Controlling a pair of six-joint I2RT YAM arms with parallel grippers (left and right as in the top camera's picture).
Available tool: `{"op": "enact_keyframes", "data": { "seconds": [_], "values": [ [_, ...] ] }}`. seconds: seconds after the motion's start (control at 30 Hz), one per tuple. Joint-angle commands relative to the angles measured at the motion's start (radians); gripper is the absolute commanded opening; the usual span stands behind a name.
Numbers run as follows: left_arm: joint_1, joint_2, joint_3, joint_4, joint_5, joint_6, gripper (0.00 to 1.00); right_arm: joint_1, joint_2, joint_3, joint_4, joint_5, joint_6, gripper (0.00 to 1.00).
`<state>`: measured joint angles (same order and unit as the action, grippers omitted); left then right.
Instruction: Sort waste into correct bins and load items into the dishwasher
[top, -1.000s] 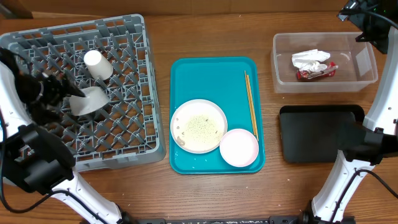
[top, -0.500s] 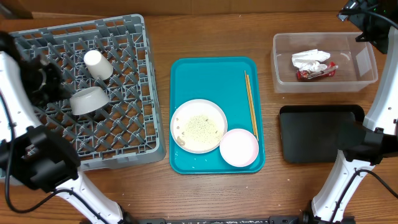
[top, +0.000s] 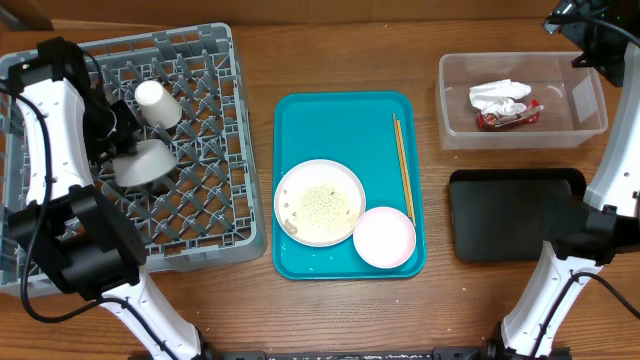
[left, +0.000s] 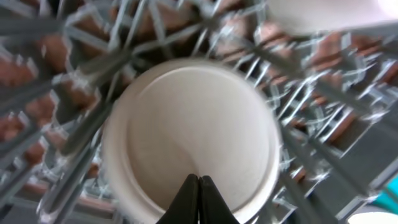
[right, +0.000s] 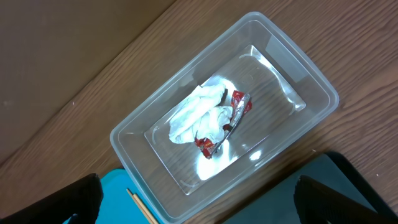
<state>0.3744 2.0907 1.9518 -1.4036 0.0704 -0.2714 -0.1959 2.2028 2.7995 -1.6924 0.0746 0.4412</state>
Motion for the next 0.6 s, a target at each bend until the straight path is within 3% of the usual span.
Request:
{"op": "enact_keyframes", "data": {
  "seconds": [0.0,0.3,0.57],
  "values": [
    [-0.003,-0.024,-0.007,-0.068,-0.037,-0.028,0.04,0.000,-0.013,0.008,0.003,-0.002,0.001,1.00],
    [-0.008,-0.025,-0.007,-0.238,0.047,0.013,0.04,0.000,-0.013,0.008,0.003,-0.002,0.001,1.00],
    [-0.054,-0.093,0.040,-0.224,0.193,0.086,0.04,0.000,-0.013,0.008,0.003,-0.002,0.001,1.00]
  ]
}}
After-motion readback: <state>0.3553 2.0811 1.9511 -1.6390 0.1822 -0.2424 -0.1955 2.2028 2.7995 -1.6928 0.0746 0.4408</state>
